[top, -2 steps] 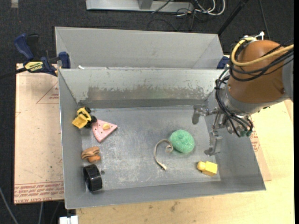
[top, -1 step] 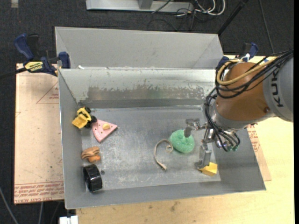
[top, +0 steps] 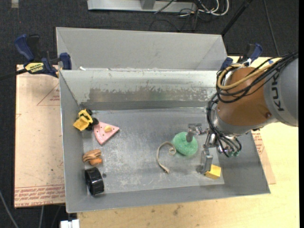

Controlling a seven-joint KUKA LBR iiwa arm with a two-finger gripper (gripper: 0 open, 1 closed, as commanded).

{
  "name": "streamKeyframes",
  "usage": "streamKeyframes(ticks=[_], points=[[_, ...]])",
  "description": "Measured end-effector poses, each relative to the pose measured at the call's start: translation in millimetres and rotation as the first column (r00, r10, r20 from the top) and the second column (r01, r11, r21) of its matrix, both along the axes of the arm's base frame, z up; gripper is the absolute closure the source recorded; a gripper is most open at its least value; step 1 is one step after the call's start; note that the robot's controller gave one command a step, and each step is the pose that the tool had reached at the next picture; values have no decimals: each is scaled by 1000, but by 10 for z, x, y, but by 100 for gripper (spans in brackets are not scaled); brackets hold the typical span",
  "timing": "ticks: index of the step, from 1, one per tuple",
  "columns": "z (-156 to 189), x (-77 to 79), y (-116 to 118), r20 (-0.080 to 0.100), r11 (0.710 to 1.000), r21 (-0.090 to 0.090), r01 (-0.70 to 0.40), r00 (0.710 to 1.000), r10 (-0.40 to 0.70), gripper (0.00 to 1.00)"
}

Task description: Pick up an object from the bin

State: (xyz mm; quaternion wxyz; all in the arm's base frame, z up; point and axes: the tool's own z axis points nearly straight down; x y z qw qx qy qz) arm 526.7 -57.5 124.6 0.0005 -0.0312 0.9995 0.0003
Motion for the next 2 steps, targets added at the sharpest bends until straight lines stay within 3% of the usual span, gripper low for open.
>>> streamKeyframes(ticks=[1, 2], points=[[174, 12, 189, -6, 995, 1, -99, 995, 99, 0], [73, 431, 292, 8, 952, -3, -305, 952, 305, 0]])
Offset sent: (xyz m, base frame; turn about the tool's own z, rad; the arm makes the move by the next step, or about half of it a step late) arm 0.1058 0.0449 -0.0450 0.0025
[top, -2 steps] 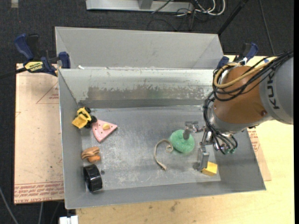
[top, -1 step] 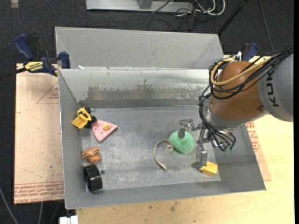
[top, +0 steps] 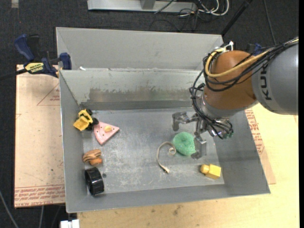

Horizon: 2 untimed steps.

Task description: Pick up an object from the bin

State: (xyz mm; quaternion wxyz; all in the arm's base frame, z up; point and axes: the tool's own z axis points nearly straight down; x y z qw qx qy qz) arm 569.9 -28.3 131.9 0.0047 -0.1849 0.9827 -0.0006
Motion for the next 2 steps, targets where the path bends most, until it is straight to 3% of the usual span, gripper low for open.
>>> streamKeyframes(ticks=[1, 2], points=[[-367, -152, -114, -6, 970, 2, 242, 970, -242, 0], [-576, -272, -285, -4, 999, 2, 50, 999, -50, 100]])
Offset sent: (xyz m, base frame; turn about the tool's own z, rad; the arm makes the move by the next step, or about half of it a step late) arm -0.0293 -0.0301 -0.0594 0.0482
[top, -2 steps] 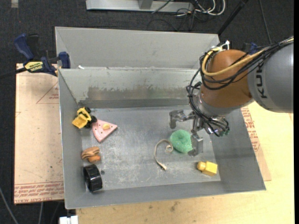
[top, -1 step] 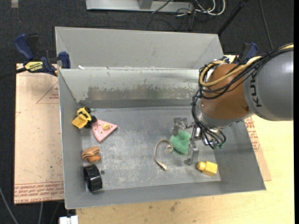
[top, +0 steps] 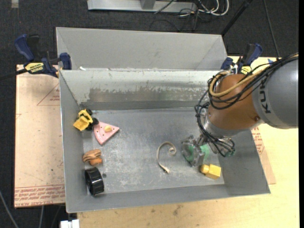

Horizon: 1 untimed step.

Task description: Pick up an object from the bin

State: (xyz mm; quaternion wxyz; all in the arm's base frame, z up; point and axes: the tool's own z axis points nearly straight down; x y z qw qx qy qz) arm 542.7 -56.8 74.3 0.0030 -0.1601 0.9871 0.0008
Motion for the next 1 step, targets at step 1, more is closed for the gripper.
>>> streamKeyframes(ticks=[1], points=[[0, 0, 0, 0, 1000, 0, 0, 1000, 0, 100]])
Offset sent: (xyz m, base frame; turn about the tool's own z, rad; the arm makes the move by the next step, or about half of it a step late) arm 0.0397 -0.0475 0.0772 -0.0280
